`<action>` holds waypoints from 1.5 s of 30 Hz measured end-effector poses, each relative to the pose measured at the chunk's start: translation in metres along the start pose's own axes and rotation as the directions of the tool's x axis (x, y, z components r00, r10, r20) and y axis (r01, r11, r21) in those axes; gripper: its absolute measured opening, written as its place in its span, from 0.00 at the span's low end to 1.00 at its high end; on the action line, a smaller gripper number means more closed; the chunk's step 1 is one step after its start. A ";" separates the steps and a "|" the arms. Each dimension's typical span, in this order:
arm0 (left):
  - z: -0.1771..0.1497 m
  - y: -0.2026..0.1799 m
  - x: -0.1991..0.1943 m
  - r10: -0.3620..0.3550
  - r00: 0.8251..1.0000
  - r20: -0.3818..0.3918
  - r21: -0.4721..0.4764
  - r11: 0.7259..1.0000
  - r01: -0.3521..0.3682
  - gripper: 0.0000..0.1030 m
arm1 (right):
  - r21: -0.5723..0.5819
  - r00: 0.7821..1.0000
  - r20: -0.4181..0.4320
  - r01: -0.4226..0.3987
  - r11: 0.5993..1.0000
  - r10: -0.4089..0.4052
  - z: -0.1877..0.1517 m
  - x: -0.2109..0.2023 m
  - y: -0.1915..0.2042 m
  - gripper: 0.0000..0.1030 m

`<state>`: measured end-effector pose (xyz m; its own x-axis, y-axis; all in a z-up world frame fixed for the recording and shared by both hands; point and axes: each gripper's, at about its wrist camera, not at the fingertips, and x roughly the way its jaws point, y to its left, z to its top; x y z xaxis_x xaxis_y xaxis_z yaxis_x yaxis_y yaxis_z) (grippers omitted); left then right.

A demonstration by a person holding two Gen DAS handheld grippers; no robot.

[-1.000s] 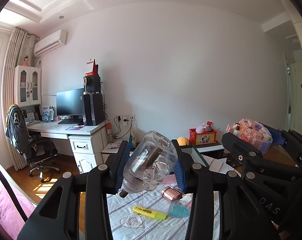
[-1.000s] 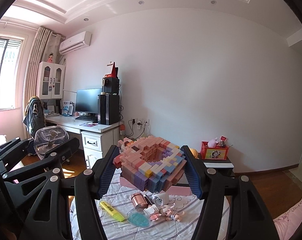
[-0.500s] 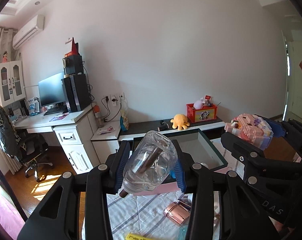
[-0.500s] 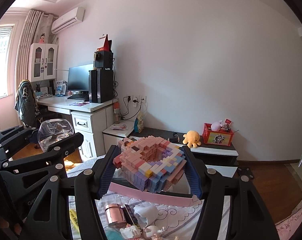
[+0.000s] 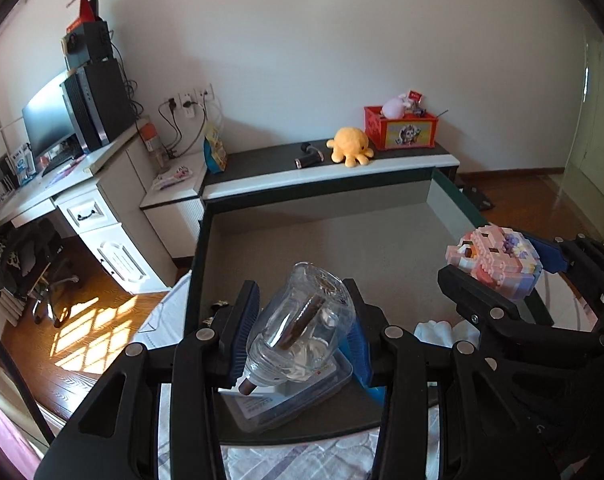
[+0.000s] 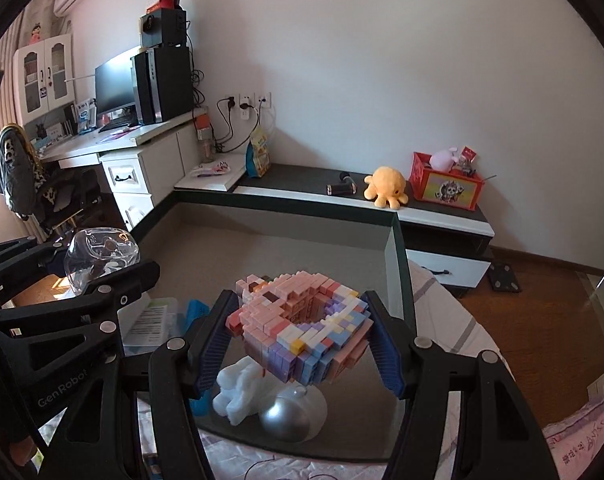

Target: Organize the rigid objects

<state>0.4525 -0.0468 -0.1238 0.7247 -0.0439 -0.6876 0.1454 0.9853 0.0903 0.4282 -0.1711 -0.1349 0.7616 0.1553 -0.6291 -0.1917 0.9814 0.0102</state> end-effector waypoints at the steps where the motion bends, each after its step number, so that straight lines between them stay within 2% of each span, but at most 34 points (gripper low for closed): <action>1: 0.000 -0.001 0.009 -0.004 1.000 -0.014 0.001 1.000 0.004 0.41 | 0.000 1.000 -0.023 0.002 1.000 -0.002 0.000 0.007 -0.002 0.63; 4: -0.001 -0.004 0.026 0.023 0.999 -0.040 0.012 1.000 -0.022 0.41 | 0.011 0.999 -0.053 -0.004 1.000 0.005 -0.003 0.021 -0.008 0.63; 8: -0.003 -0.003 0.031 0.004 0.998 -0.055 -0.017 1.000 -0.005 0.43 | 0.046 0.998 -0.064 -0.024 0.999 0.027 -0.004 0.029 -0.015 0.64; 10: -0.006 0.000 0.027 -0.002 0.998 -0.055 -0.018 1.000 0.001 0.54 | 0.065 0.998 -0.053 -0.019 0.998 0.023 -0.005 0.022 -0.016 0.68; 11: -0.007 0.003 0.022 0.003 0.999 -0.047 -0.027 1.000 -0.004 0.57 | 0.069 0.999 -0.041 -0.009 0.998 0.012 -0.004 0.017 -0.016 0.74; 12: -0.008 0.006 0.016 0.005 0.999 -0.035 -0.038 0.999 -0.006 0.65 | 0.075 1.000 -0.025 0.003 0.997 -0.001 -0.004 0.009 -0.017 0.80; 13: -0.009 0.010 0.007 0.001 1.000 -0.025 -0.051 0.999 -0.002 0.75 | 0.080 1.000 -0.008 -0.005 0.997 0.006 -0.004 0.000 -0.016 0.80; 15: -0.012 0.017 -0.016 0.004 1.000 0.007 -0.073 0.997 -0.003 0.85 | 0.095 0.999 0.026 -0.030 0.995 0.027 -0.004 -0.020 -0.017 0.81; 20: -0.031 0.025 -0.094 0.044 0.990 0.137 -0.090 0.995 -0.031 0.93 | 0.083 0.993 0.113 -0.046 0.996 0.036 -0.011 -0.090 0.003 0.90; 23: -0.050 0.028 -0.147 0.073 0.973 0.219 -0.103 0.993 -0.052 0.97 | 0.070 0.984 0.173 -0.064 0.995 0.052 -0.022 -0.139 0.017 0.90; 26: -0.075 0.026 -0.201 0.116 0.943 0.312 -0.115 0.990 -0.083 1.00 | 0.059 0.969 0.243 -0.059 0.997 0.043 -0.039 -0.190 0.034 0.90; 34: -0.137 0.020 -0.310 0.189 0.871 0.453 -0.157 0.979 -0.130 1.00 | 0.030 0.925 0.378 0.013 0.999 -0.023 -0.086 -0.300 0.072 0.91; 40: -0.175 0.019 -0.361 0.199 0.849 0.490 -0.201 0.973 -0.112 1.00 | 0.029 0.900 0.433 0.031 0.999 -0.040 -0.113 -0.352 0.088 0.91; 45: -0.192 0.011 -0.388 0.218 0.821 0.527 -0.208 0.970 -0.124 1.00 | 0.028 0.887 0.460 0.043 0.999 -0.051 -0.125 -0.379 0.094 0.91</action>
<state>0.0429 0.0128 0.0057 0.9820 0.0916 -0.1655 -0.0890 0.9958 0.0230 0.0444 -0.1523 0.0075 0.9696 0.1395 -0.2008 -0.1414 0.9899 0.0052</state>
